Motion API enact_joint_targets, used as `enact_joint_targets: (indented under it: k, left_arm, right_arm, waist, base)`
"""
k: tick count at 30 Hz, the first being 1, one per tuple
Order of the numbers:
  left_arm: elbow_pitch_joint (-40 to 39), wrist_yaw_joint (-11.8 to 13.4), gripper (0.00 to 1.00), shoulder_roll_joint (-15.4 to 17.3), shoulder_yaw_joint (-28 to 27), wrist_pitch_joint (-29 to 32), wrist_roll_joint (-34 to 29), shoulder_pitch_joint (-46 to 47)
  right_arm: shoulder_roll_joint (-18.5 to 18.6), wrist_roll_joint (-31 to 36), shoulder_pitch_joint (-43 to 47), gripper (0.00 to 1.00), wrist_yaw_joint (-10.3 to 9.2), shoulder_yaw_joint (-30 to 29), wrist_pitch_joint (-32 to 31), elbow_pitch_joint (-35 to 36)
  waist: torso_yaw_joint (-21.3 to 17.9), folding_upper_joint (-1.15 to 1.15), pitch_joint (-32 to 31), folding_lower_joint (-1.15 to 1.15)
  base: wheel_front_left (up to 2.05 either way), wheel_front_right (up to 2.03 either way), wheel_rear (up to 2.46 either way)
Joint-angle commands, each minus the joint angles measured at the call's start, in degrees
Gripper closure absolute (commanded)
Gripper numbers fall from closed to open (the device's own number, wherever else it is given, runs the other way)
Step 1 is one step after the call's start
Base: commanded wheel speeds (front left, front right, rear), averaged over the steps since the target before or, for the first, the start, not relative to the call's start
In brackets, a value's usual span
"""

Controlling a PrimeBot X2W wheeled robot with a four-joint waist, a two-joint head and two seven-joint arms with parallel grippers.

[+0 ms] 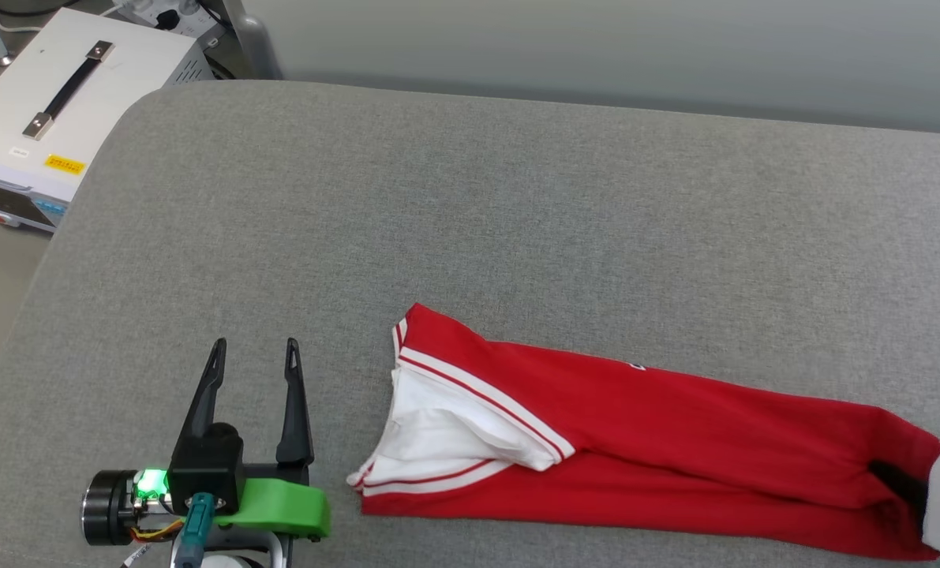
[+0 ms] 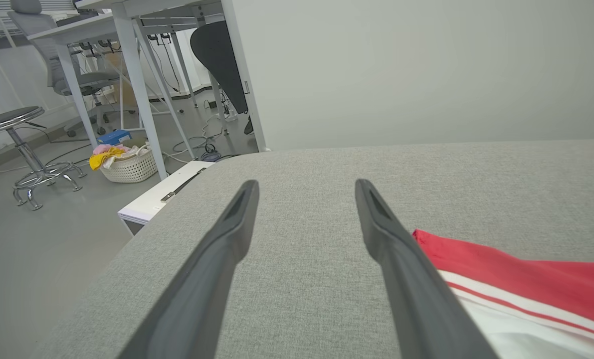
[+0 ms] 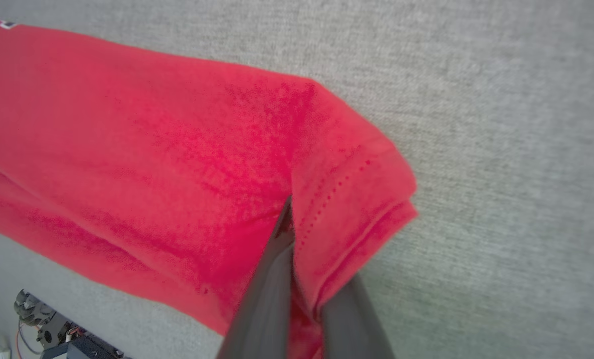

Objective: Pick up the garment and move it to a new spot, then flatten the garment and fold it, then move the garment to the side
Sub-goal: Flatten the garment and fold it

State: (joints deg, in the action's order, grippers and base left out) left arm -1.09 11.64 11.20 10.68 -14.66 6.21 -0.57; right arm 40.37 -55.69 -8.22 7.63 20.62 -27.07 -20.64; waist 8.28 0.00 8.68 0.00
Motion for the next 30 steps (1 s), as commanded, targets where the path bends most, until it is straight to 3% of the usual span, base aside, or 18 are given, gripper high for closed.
enact_joint_targets:
  k: [1,7,12,21,30]
  left_arm:
    - [0.05,-0.62,0.00,-0.57,-0.46,-0.34,-0.63,-0.98]
    - [0.33,-2.29,0.00,-1.35,-1.33,-0.34,-2.16,-1.43]
    - [0.66,-3.29,0.00,-1.83,-1.61,-0.34,-3.06,-1.78]
    - [1.19,-4.31,0.00,-2.46,-2.44,-0.34,-3.78,-2.64]
    - [1.86,-5.51,0.00,-3.47,-2.01,-0.34,-4.42,-1.66]
  right_arm:
    - [1.75,0.31,-1.02,1.00,-0.14,-1.33,0.68,-1.56]
    - [6.33,2.22,-1.82,1.00,-0.14,-4.17,1.63,-6.37]
    - [7.49,1.76,-1.64,1.00,-0.14,-5.11,1.36,-6.96]
    - [6.15,-5.22,2.06,1.00,-0.14,-5.64,-0.82,8.05]
    - [1.27,-3.38,0.70,1.00,-0.14,-1.70,-4.32,22.06]
  waist:
    - [-0.31,0.00,-0.33,0.00]
    - [-0.65,0.00,-0.80,0.00]
    - [-0.83,0.00,-1.64,0.00]
    - [-1.24,0.00,-3.08,0.00]
    - [-0.03,0.00,-2.41,0.00]
  base:
    - [0.00,0.00,0.00]
    - [0.00,0.00,0.00]
    - [0.00,0.00,0.00]
    - [0.00,0.00,0.00]
    - [0.00,0.00,0.00]
